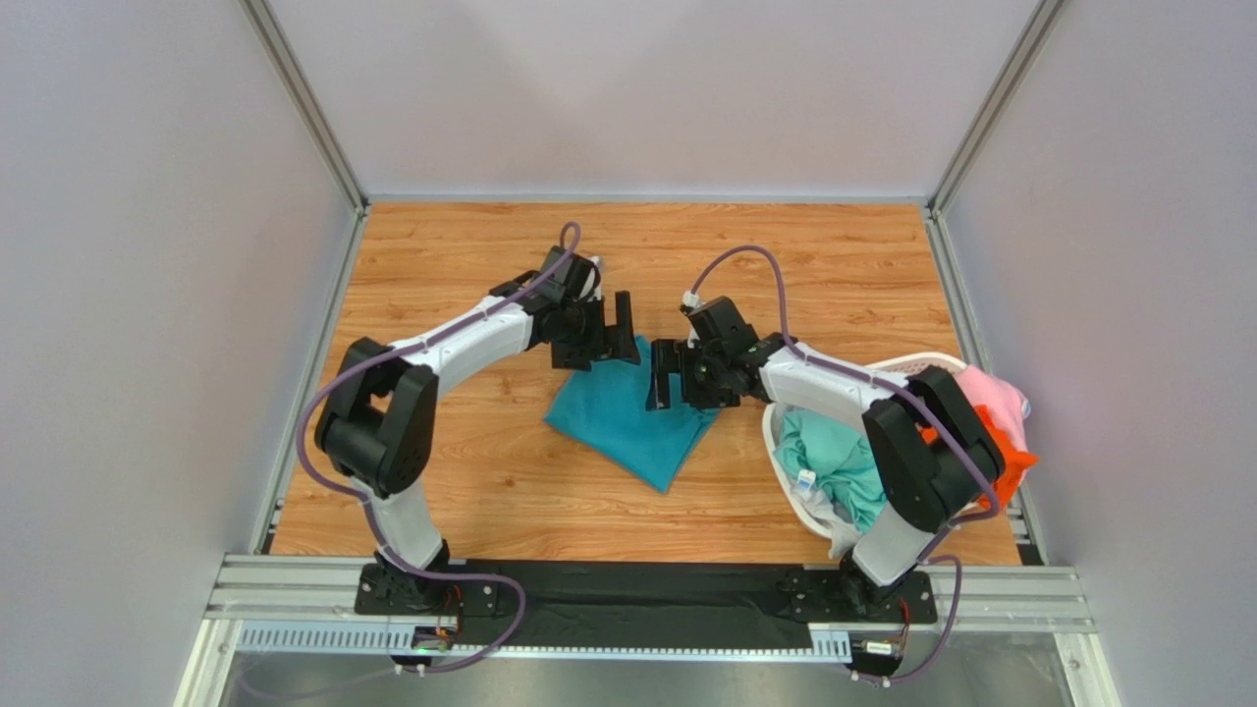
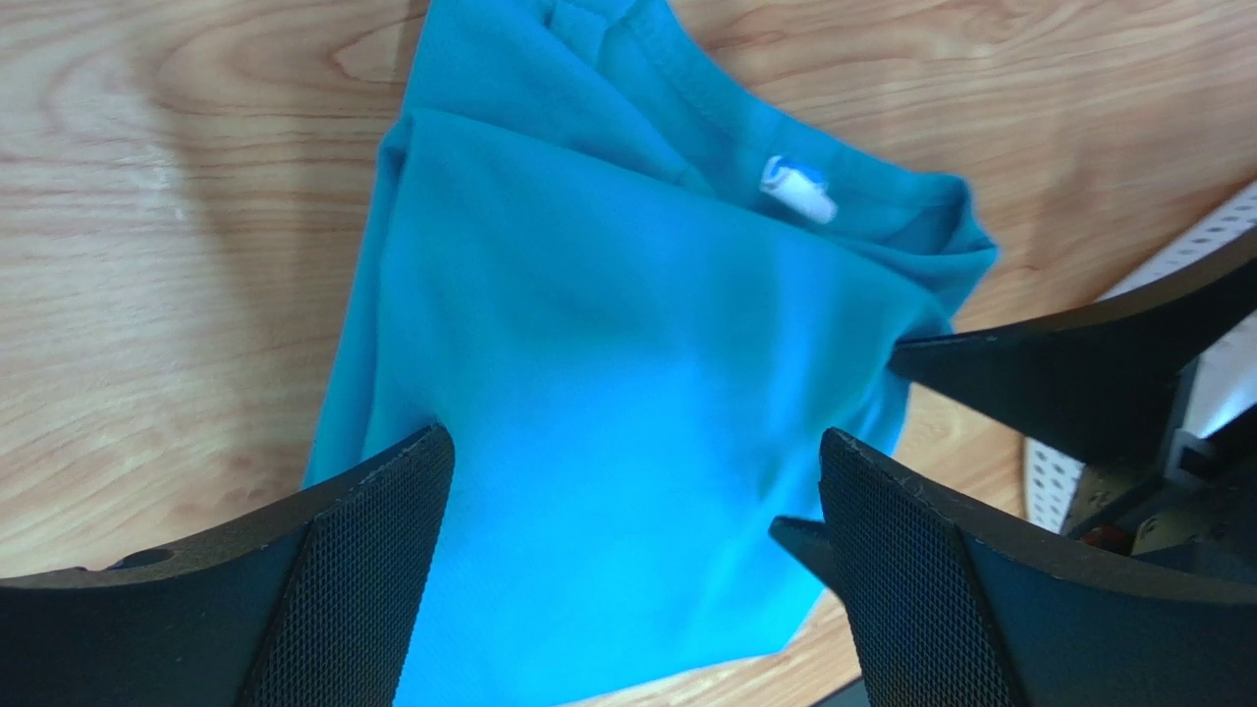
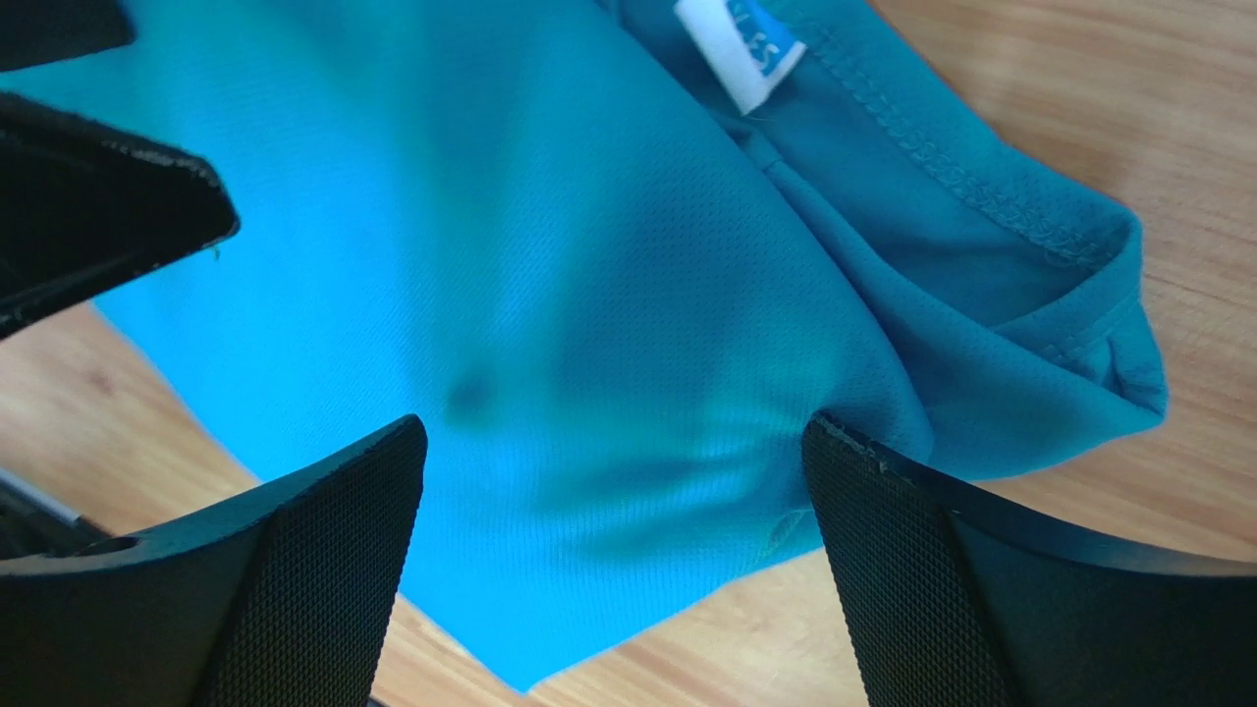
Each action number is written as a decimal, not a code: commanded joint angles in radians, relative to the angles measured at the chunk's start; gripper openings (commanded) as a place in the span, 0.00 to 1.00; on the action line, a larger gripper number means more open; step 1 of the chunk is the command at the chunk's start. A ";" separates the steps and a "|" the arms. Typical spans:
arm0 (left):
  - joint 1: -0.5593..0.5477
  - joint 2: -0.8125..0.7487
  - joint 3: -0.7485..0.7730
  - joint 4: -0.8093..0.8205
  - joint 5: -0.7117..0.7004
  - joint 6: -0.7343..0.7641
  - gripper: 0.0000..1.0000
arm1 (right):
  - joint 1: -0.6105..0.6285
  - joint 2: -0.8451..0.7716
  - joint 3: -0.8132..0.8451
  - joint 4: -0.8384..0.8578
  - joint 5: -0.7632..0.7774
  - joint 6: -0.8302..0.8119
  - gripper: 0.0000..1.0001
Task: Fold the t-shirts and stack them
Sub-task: Fold the tshirt, then neatly place the folded tshirt to the corner, then reset both grippers
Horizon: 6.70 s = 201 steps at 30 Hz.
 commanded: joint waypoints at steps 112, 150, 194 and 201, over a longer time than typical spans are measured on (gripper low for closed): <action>0.557 0.596 0.782 -0.227 -0.469 0.447 0.00 | -0.002 -0.584 -0.243 -0.197 0.247 -0.183 1.00; 0.669 0.568 0.928 -0.153 -0.395 0.364 1.00 | -0.003 -0.521 -0.179 -0.242 0.290 -0.149 1.00; -0.064 -0.921 -0.393 -0.233 -0.565 -0.047 1.00 | -0.002 -0.915 -0.303 -0.139 0.435 -0.008 1.00; -0.064 -1.006 -0.391 -0.279 -0.665 -0.064 1.00 | -0.003 -0.978 -0.297 -0.139 0.458 -0.022 1.00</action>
